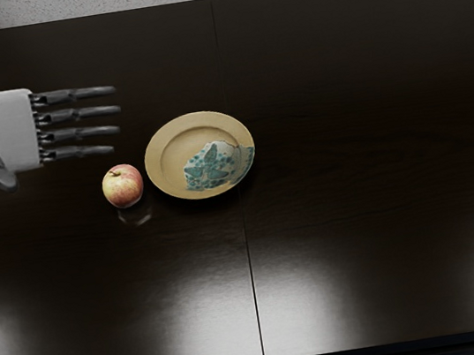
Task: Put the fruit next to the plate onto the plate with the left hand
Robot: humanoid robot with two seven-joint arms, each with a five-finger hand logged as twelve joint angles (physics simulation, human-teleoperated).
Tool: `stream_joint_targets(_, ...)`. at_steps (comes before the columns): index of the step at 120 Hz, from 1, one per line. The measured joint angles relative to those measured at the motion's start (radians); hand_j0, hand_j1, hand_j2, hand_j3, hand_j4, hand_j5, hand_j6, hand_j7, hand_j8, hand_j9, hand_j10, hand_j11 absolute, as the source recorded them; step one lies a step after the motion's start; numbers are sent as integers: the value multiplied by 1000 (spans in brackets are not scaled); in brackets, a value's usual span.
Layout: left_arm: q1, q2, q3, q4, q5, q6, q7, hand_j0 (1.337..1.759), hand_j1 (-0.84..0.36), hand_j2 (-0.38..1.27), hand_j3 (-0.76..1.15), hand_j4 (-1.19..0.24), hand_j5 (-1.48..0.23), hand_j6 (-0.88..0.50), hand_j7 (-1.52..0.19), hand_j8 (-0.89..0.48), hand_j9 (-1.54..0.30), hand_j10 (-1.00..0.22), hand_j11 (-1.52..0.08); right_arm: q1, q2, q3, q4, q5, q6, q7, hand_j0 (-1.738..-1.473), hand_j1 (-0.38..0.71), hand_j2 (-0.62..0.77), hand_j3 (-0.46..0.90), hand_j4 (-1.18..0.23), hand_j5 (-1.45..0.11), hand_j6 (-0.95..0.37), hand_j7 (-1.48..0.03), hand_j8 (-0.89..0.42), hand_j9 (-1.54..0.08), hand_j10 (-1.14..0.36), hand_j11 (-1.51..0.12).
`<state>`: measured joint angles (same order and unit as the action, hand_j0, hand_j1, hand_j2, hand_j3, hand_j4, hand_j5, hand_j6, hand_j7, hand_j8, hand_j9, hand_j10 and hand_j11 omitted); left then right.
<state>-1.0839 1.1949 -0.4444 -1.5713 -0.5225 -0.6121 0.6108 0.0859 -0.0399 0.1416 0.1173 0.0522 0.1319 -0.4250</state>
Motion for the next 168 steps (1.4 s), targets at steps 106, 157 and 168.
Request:
stream_joint_targets(106,93,-326,-7,-176,1210,546,0,1658,330,4,0,-19,-22,-20,-22,-20,-21,-19,-21,1,3,-2,0,-2,0,0,-1658,-349,0,0,0,0,0,0,0,0,0,0)
stream_joint_targets(157,187,-379,134,-147,1415,974,0,1658,327,6,0,-23,-26,-24,-26,-24,-26,-23,-26,5,7,-2,1,-2,0,0,-1658,-349,0,0,0,0,0,0,0,0,0,0)
stream_joint_targets(168,189,-399,137,-142,1449,1004,0,1658,324,7,0,-25,-30,-27,-29,-26,-29,-25,-29,6,8,-2,0,-2,0,0,-1658,-349,0,0,0,0,0,0,0,0,0,0)
